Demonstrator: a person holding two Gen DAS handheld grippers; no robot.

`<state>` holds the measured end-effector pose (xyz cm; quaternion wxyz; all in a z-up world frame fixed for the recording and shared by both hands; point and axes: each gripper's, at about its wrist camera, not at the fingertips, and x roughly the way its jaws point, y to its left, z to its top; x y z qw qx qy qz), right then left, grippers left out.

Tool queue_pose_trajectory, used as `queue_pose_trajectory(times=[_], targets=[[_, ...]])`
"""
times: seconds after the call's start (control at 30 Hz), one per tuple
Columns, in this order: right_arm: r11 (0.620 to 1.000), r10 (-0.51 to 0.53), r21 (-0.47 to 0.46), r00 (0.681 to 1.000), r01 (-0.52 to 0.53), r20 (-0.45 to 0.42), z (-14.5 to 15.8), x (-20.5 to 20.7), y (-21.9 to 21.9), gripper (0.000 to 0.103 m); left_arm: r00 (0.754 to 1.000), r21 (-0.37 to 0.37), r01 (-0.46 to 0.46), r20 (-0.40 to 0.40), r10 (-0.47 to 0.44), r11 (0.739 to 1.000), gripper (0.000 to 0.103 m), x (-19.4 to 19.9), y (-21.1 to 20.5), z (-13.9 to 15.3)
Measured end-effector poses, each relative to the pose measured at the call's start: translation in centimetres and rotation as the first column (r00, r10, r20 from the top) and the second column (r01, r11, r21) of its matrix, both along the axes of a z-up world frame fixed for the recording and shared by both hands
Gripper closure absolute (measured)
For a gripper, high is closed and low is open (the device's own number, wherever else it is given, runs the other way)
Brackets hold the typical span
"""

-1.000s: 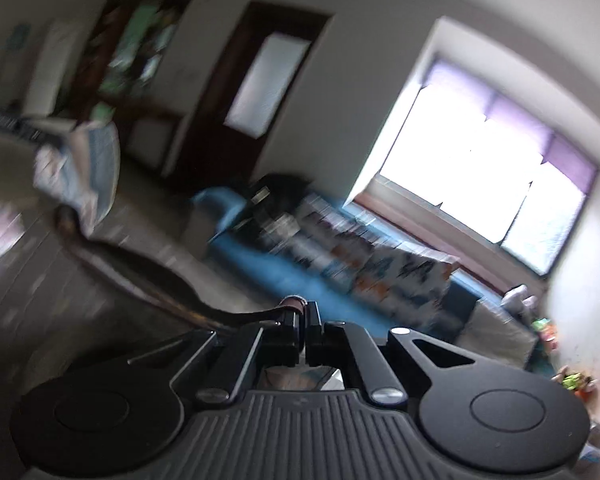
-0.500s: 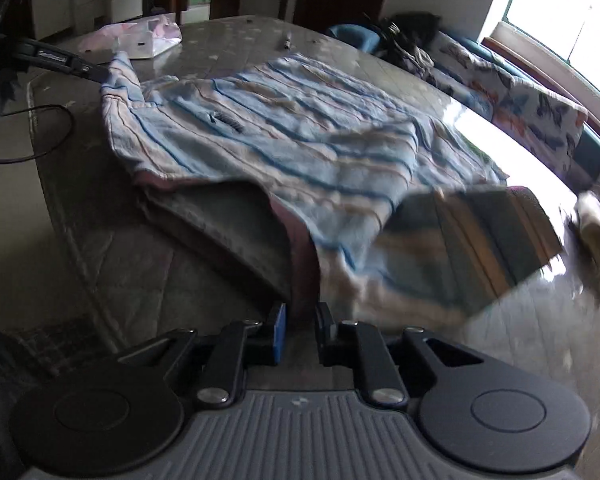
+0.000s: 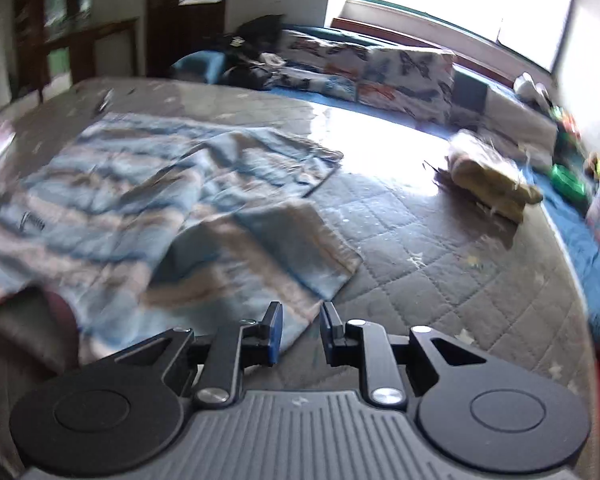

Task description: Fold clothes

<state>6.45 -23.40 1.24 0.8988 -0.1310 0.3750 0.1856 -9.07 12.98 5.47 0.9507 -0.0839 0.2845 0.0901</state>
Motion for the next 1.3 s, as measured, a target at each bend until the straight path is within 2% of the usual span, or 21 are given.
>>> queue_pose_trajectory(times=[0.07, 0.17, 0.27, 0.57, 0.67, 0.73, 0.77, 0.8, 1.0, 1.3], targets=[[0.999, -0.036, 0.023, 0.999, 0.036, 0.005, -0.4, 1.4, -0.4, 0.08, 1.0, 0.007, 0.014, -0.008, -0.014, 1.0, 0.0, 1.1, -0.9, -0.5], [0.994, -0.086, 0.063, 0.996, 0.086, -0.002, -1.1, 3.6, -0.7, 0.079, 0.999, 0.021, 0.045, -0.011, -0.045, 0.999, 0.0, 2.5, -1.9, -1.0], [0.987, -0.131, 0.092, 0.991, 0.131, -0.008, -1.8, 5.5, -1.0, 0.073, 0.998, 0.03, 0.061, -0.025, -0.06, 0.998, 0.0, 3.8, -2.5, -1.5], [0.969, -0.199, 0.138, 0.978, 0.206, -0.062, -4.4, 8.5, -1.0, 0.073, 0.994, 0.037, 0.091, -0.066, -0.089, 0.995, 0.0, 6.3, -3.5, -3.1], [0.963, -0.211, 0.156, 0.976, 0.218, -0.061, -4.7, 8.3, -1.0, 0.072, 0.995, 0.048, 0.08, -0.07, -0.077, 0.996, 0.0, 6.9, -3.4, -3.6], [0.96, -0.218, 0.167, 0.974, 0.225, -0.059, -4.7, 8.2, -1.1, 0.082, 0.995, 0.048, 0.07, -0.077, -0.066, 0.996, 0.0, 7.3, -3.3, -4.1], [0.959, -0.217, 0.175, 0.974, 0.225, -0.06, -4.7, 8.1, -1.1, 0.093, 0.995, 0.043, 0.067, -0.083, -0.063, 0.997, 0.0, 7.5, -3.2, -4.3], [0.956, -0.218, 0.185, 0.974, 0.226, -0.061, -4.6, 8.0, -1.1, 0.097, 0.994, 0.038, 0.064, -0.088, -0.061, 0.997, 0.0, 7.7, -3.2, -4.6], [0.942, -0.288, 0.181, 0.958, 0.283, 0.002, -3.5, 6.1, -1.8, 0.099, 0.992, 0.036, 0.069, -0.108, -0.064, 0.997, 0.0, 8.3, -3.3, -5.9], [0.893, -0.437, 0.143, 0.897, 0.426, 0.06, -2.4, 1.8, -4.7, 0.099, 0.988, 0.027, 0.079, -0.133, -0.075, 0.997, 0.0, 8.5, -3.2, -7.2]])
